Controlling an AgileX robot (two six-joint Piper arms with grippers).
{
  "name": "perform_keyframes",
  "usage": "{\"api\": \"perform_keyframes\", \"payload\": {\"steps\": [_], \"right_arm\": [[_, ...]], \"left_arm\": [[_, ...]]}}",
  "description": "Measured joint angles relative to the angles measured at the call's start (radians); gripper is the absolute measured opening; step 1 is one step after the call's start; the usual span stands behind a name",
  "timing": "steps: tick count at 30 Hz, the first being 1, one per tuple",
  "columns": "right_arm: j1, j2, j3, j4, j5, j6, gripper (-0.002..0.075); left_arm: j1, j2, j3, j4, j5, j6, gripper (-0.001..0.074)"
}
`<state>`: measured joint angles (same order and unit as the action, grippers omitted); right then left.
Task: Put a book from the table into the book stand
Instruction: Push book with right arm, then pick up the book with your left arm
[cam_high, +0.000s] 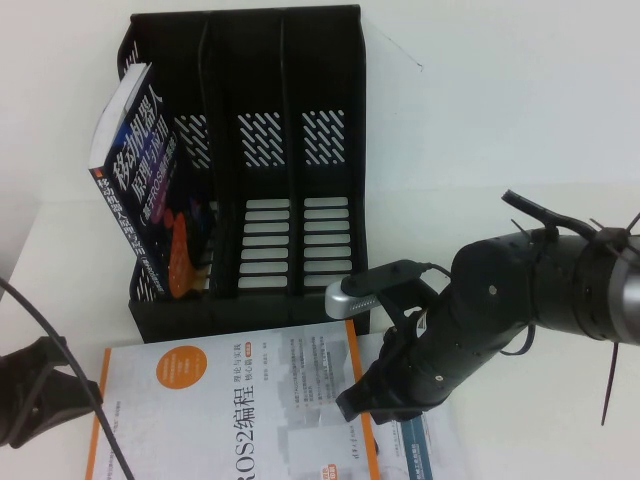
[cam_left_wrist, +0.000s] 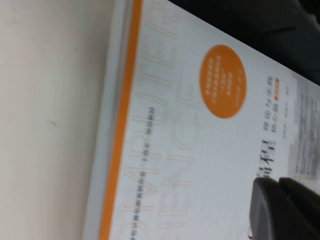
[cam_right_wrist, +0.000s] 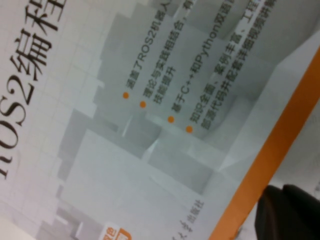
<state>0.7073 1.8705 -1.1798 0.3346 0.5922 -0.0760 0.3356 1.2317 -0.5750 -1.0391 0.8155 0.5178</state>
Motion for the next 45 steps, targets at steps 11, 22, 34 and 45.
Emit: {"api": "perform_keyframes", "payload": {"steps": [11,22,34,45], "right_arm": [[0.0,0.025,-0.005,0.003,0.004,-0.003,0.0002],[0.0,-0.014,-0.008,-0.014,0.069,-0.005,0.0002],[-0.002,-0.302,-0.008,-0.278,0.209,0.16,0.0002],[-0.002,-0.713,0.109,-0.563,0.338,0.378,0.0002]], "left_arm": [[0.124,0.071,-0.002,-0.145,0.115,0.156,-0.0003],[0.16,0.232,-0.021,-0.227,0.26,0.3,-0.0002],[0.206,0.466,-0.101,-0.206,0.342,0.416,0.0056],[0.206,0.654,-0.142,-0.208,0.343,0.423,0.0465]]}}
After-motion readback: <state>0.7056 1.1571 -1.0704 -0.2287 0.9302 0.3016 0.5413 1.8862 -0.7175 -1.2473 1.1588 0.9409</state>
